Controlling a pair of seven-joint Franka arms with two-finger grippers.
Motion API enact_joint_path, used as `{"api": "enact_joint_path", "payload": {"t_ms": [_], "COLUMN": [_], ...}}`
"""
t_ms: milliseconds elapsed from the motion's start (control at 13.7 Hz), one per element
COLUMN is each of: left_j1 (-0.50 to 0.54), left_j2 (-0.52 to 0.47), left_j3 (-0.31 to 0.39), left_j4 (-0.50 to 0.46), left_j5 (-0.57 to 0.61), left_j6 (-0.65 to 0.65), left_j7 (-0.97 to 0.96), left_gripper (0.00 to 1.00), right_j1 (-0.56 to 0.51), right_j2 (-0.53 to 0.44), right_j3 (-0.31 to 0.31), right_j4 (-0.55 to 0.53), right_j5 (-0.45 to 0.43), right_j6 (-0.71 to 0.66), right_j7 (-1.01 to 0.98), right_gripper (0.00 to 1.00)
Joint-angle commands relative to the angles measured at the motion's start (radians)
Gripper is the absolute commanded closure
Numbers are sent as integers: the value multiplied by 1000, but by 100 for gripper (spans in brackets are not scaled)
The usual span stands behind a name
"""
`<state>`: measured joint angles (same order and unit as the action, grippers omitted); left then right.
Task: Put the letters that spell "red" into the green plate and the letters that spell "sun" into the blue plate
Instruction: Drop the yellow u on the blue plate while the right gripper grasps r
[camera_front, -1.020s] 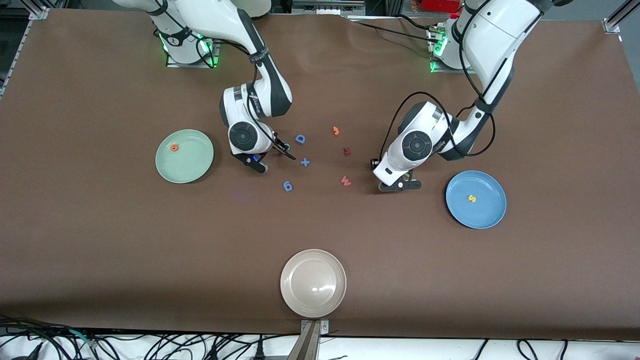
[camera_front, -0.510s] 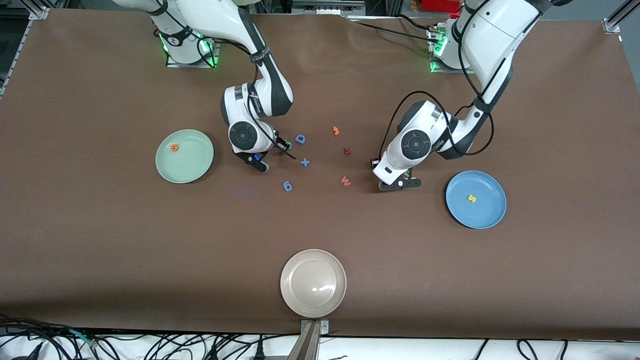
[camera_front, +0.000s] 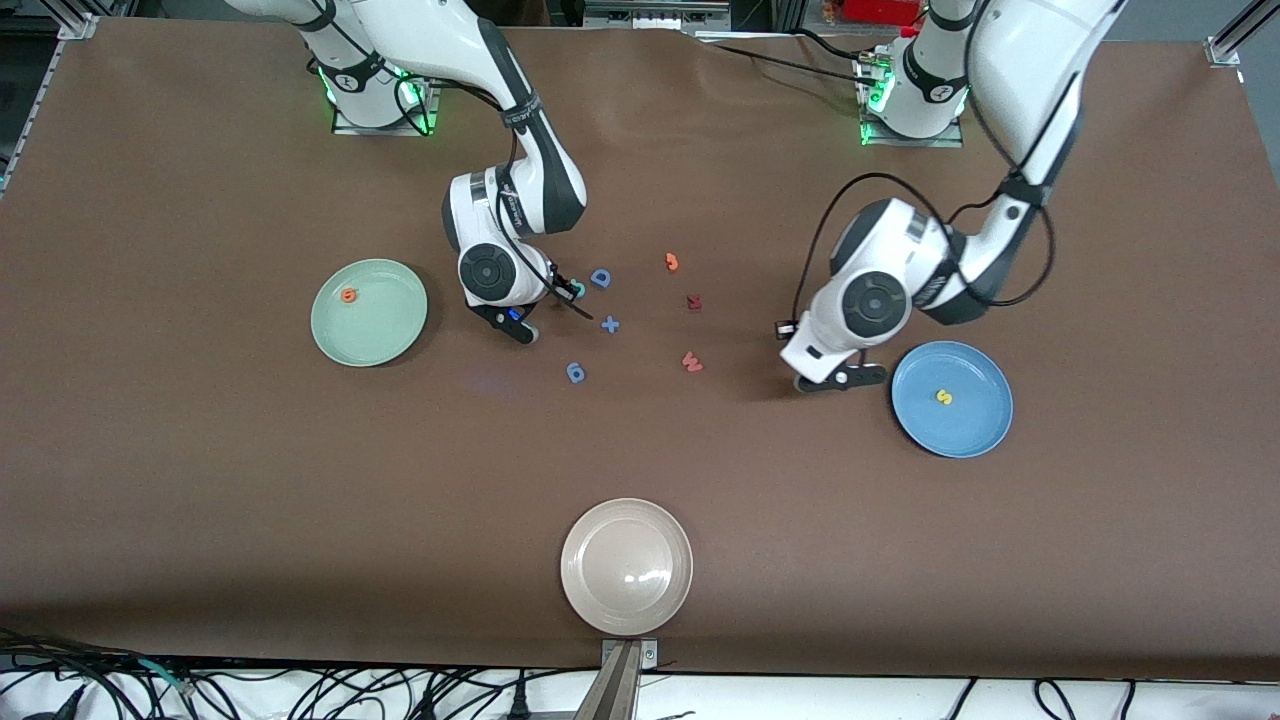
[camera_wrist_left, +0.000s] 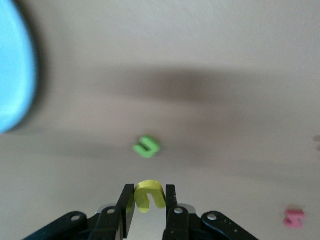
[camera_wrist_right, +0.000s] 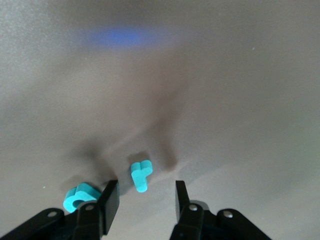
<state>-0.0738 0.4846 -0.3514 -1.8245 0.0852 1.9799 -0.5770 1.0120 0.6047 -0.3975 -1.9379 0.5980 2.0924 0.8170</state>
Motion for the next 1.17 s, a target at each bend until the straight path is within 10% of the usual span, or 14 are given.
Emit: {"api": "enact_joint_path", "payload": {"t_ms": [0,801,874,947,1020,1092], "left_j1": [72,258,258,259,262,264], "left_j2": [-7,143,141,138,135,131], "left_j3": [6,6,6,5,5,5], "left_j4": [19,16,16,16,16,17], "left_j5": [-7,251,251,251,251,237], "left_j6": [-43,129,129,128,128,126], "left_j7": [126,299,299,301,301,299], "left_gripper": [100,95,86,24,0,0], "right_j1": [14,11,11,11,11,13], "right_j2": [4,4,4,4,6,6], "right_j3": [-9,-21,-21,-20,-20,-20], "right_j4": [-7,-1,-1,-3,-1,-3], "right_j5": [22,14,14,14,14,14], "right_j6": [8,43,43,43,43,44], "right_j7": [-13,-12,-12,-10,-10,-10], "right_gripper": [54,58,58,59,67,70]}}
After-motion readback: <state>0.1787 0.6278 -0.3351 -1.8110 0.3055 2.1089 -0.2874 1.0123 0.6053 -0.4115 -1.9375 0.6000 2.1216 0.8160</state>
